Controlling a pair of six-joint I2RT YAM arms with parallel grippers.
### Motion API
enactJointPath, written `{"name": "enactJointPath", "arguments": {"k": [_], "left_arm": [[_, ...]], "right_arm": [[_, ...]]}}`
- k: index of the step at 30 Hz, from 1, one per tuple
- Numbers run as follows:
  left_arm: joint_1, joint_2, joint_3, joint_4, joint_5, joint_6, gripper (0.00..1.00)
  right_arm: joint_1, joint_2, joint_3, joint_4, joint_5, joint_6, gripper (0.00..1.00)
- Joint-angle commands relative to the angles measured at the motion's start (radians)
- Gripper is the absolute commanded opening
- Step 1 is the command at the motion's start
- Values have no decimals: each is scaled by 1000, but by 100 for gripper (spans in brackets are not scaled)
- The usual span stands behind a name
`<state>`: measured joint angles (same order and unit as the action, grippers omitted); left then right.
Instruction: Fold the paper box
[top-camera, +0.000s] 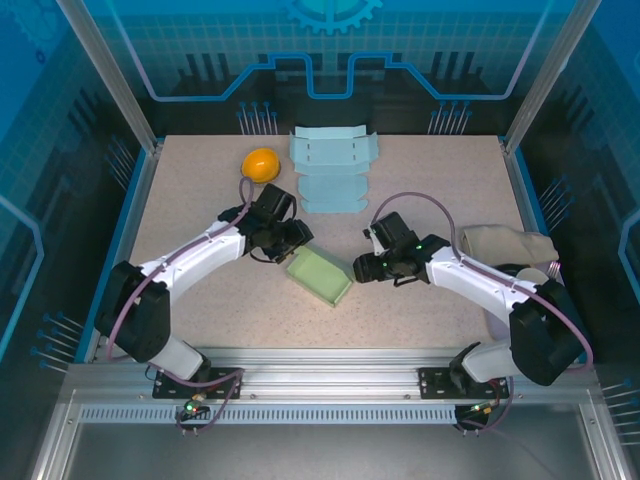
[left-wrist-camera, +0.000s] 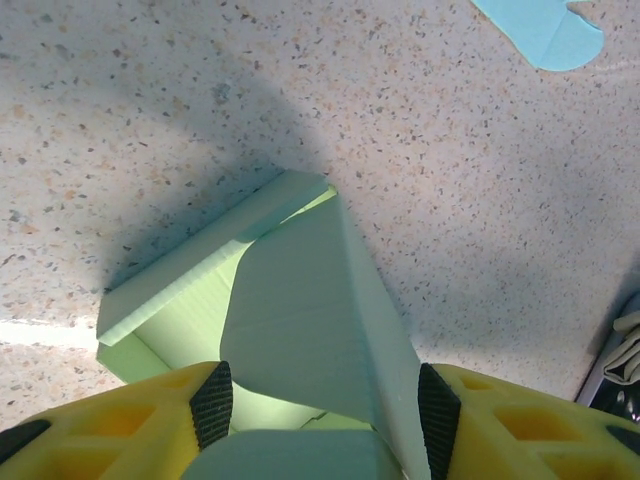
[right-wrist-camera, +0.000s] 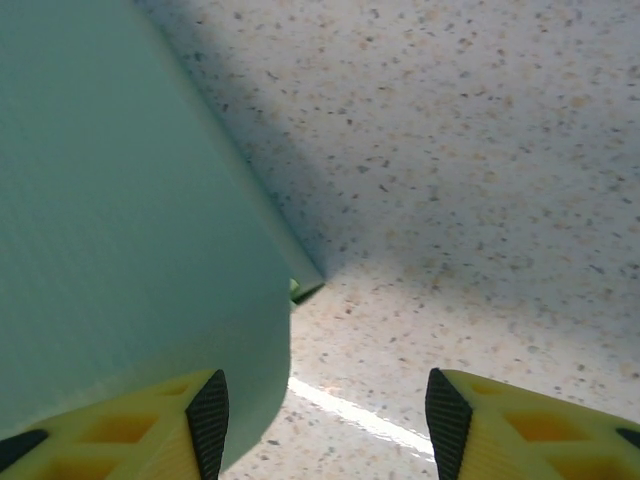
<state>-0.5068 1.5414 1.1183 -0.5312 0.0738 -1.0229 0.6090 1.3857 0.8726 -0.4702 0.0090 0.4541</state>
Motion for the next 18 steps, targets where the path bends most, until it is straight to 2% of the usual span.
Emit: {"name": "enactJointPath", "arguments": {"k": [1,8,11,13,18], "left_arm": [[-12,22,35,-47,-26,-15,55],[-12,17,55,-84,-69,22,56],[-11,3,63,-98,-98,40,57],[-10,3,71,-102,-96,51,59],[-10,-18,84,-121,-108,98,64]], "right_arm": [[8,-38,14,25,-32,43,58],[-43,-135,34,-100,59,135,61],[-46,-165,43,-190,150,304,65],[-53,-164,44,-223,130,401,66],[-49,-191,12,-169,53,547,66]]}}
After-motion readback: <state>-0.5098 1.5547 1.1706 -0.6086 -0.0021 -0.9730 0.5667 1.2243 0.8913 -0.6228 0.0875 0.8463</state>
